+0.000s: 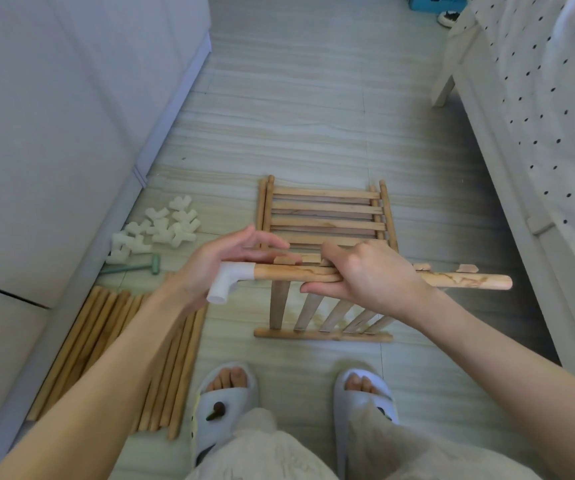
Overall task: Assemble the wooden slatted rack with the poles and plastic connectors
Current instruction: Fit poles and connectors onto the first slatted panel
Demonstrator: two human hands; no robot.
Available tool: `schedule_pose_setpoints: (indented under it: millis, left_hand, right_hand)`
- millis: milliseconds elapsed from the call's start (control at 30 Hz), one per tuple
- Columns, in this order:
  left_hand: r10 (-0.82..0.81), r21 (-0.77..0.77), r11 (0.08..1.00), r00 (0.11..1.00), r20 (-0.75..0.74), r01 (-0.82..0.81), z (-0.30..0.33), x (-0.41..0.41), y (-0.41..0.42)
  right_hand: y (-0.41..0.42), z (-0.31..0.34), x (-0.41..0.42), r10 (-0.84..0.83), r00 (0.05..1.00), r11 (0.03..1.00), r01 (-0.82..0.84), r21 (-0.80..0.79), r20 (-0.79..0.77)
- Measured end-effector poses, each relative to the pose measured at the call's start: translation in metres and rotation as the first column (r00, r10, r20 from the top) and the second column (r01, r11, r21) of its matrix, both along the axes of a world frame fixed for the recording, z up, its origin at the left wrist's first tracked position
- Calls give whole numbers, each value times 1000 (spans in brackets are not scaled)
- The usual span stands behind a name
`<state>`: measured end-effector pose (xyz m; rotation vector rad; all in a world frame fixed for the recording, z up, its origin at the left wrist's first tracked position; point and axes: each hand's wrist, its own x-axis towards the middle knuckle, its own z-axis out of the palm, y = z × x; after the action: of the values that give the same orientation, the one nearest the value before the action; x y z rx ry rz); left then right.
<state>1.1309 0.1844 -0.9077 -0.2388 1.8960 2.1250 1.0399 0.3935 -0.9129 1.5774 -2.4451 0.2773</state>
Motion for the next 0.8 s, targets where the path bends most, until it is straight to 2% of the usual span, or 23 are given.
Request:
schedule_pose_setpoints:
  millis: [100, 167, 367, 567, 633, 733, 800]
  left_hand:
    - [-53, 54, 997, 998, -19, 53, -7, 4, -1]
    - [-21, 84, 996, 999, -36, 24, -9, 6, 2]
    - [114, -138, 981, 982, -154, -136, 1, 6, 17]
    - [141, -154, 975, 983, -115, -158, -6, 8, 19]
    - [85, -173, 980, 994, -68, -96, -3, 8, 15]
    - [-120, -84, 989, 993, 11, 120, 8, 3, 6]
    - [-194, -117, 974, 980, 34, 196, 9, 0, 5]
  right_hand:
    - [3, -5, 0, 7, 1000, 1000, -8, -24, -20]
    - [2, -4, 1, 3, 1000, 999, -4, -36, -22]
    - [2, 1, 4, -15, 1000, 1000, 15, -22, -15]
    - [3, 1, 5, -29, 999, 999, 28, -16, -27]
    - [1, 0, 7, -28, 1000, 999, 27, -23, -9]
    - [1, 1, 8, -42, 999, 999, 42, -19, 12]
    - [2, 2, 8, -50, 999, 999, 50, -11, 6]
